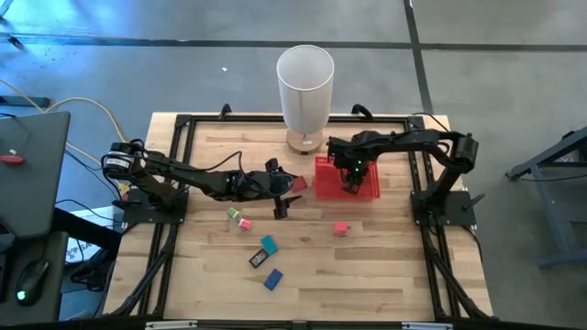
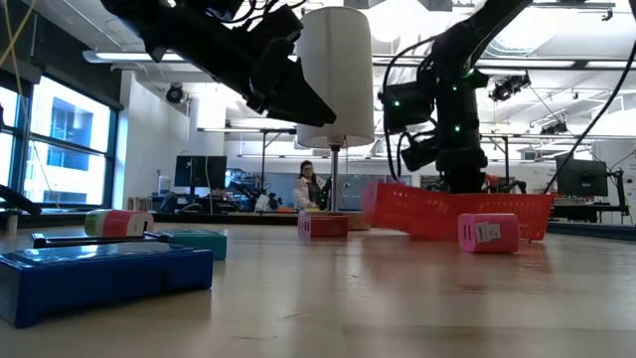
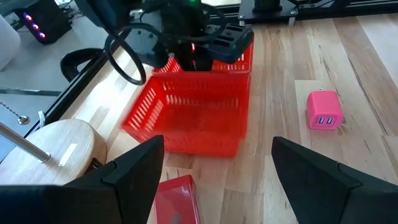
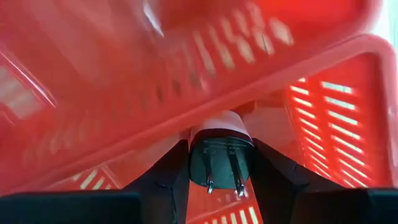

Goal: Pick & Place Office items
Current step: Put the white charger adapter into the right red bin, then put the black timer into the left red bin

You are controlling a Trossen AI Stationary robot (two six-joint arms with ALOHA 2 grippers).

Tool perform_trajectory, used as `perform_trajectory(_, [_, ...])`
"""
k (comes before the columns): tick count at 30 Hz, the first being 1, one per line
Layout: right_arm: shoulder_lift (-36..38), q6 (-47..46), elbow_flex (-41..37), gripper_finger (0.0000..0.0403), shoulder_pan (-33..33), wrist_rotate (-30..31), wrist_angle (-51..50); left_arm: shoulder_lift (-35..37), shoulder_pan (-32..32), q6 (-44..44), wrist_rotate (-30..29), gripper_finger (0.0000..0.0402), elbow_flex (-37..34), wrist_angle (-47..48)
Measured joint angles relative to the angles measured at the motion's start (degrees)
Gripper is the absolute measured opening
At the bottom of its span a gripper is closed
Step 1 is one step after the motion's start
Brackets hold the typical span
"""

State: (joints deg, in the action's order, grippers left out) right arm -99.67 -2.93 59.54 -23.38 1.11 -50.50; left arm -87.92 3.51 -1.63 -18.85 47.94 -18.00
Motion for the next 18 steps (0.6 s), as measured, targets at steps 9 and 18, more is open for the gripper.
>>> perform_trajectory(9, [-0.1, -0.3, -0.1, 0.0203, 0.0, -1.7, 0.2, 0.0, 0.0, 0.2, 0.0, 0.0289, 0.0, 0.0])
perform_trajectory(18, [1.0, -0.5, -0.1, 0.0219, 0.0, 0.3, -2.9, 0.0, 0.0, 0.0, 0.0, 0.0289, 0.0, 0.0])
